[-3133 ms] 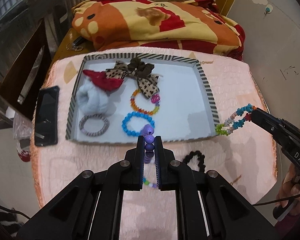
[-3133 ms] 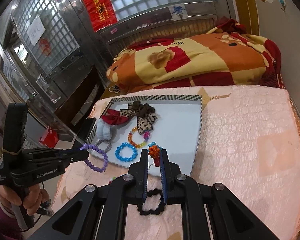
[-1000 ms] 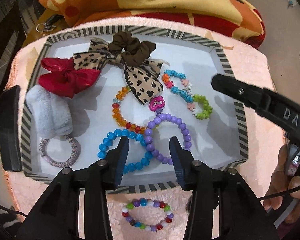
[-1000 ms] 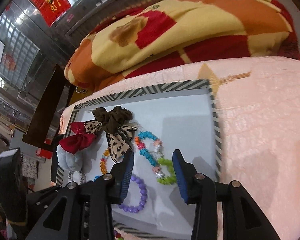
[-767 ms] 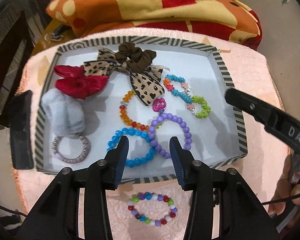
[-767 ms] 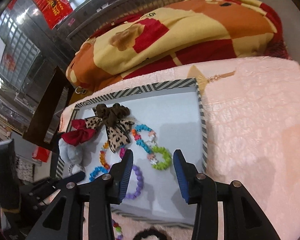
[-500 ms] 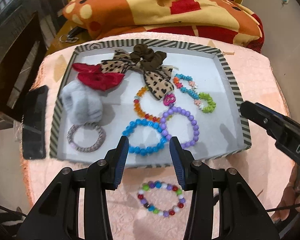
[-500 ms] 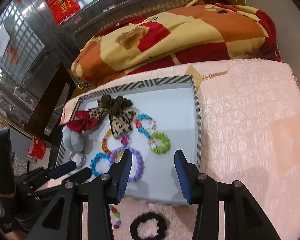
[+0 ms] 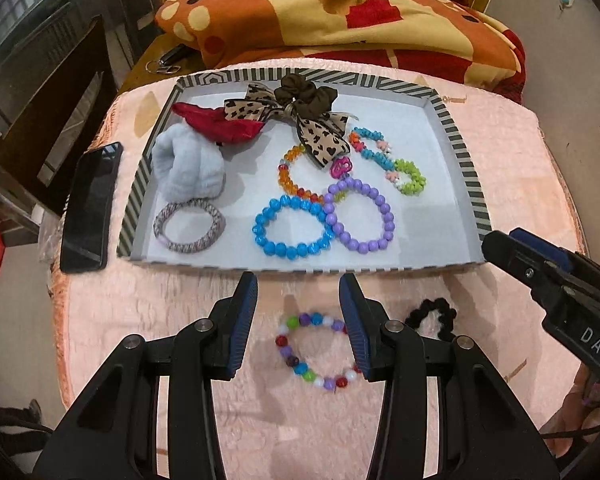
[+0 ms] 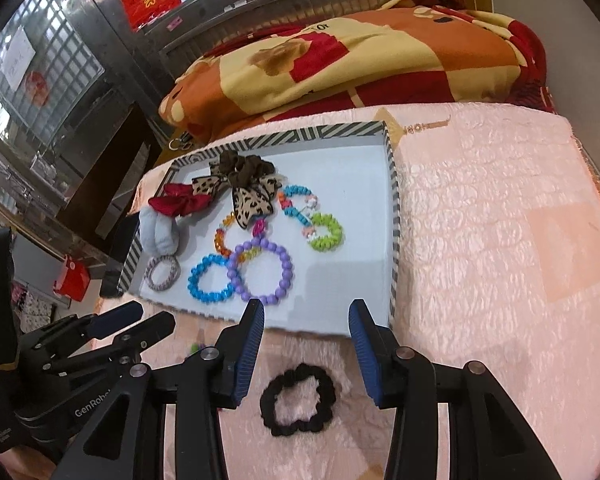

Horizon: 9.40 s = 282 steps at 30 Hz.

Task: Organize jewelry

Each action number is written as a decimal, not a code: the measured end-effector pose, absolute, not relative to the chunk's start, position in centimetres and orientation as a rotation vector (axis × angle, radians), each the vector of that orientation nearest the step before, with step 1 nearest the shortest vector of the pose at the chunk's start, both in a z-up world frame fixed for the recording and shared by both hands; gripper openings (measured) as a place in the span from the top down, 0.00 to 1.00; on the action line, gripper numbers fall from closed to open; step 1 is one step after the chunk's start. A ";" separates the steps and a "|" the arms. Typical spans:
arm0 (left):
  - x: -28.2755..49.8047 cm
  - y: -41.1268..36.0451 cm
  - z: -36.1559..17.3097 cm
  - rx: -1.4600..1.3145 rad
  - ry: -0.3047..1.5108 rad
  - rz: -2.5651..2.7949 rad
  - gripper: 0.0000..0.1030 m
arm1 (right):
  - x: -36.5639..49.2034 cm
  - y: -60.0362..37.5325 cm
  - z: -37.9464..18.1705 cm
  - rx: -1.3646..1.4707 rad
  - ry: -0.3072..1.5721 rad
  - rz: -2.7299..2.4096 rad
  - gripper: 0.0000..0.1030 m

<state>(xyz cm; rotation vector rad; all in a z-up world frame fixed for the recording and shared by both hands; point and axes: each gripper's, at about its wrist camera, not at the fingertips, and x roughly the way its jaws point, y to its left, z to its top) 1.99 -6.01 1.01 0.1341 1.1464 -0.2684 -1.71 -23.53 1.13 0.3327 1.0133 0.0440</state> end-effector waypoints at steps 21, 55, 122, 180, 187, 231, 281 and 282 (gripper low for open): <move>-2.1 -5.7 1.4 0.090 1.151 -0.201 0.59 | -6.6 -22.8 1.3 0.257 1.032 0.056 0.53; -5.1 -5.1 0.7 0.087 1.165 -0.166 0.59 | -8.8 -22.1 -0.1 0.245 1.066 0.070 0.50; 1.3 -7.5 6.6 0.056 1.113 -0.381 0.92 | -6.0 -25.9 3.8 0.215 0.897 0.058 0.91; 10.2 -11.7 -3.7 0.138 1.286 -0.395 0.91 | 15.1 -27.2 -4.0 0.164 1.076 -0.078 0.91; 10.1 -10.9 -2.8 0.123 1.276 -0.384 0.65 | 15.1 -27.5 -3.8 0.142 1.075 -0.100 0.88; 4.5 -0.8 3.1 0.094 1.046 -0.129 0.52 | 0.7 -19.3 1.5 0.213 0.953 -0.081 0.40; 4.0 -1.2 2.2 0.112 1.059 -0.133 0.52 | 0.6 -19.3 0.7 0.218 0.990 -0.054 0.39; 4.0 -1.2 2.2 0.114 1.059 -0.130 0.52 | 0.5 -19.6 0.7 0.220 0.986 -0.051 0.39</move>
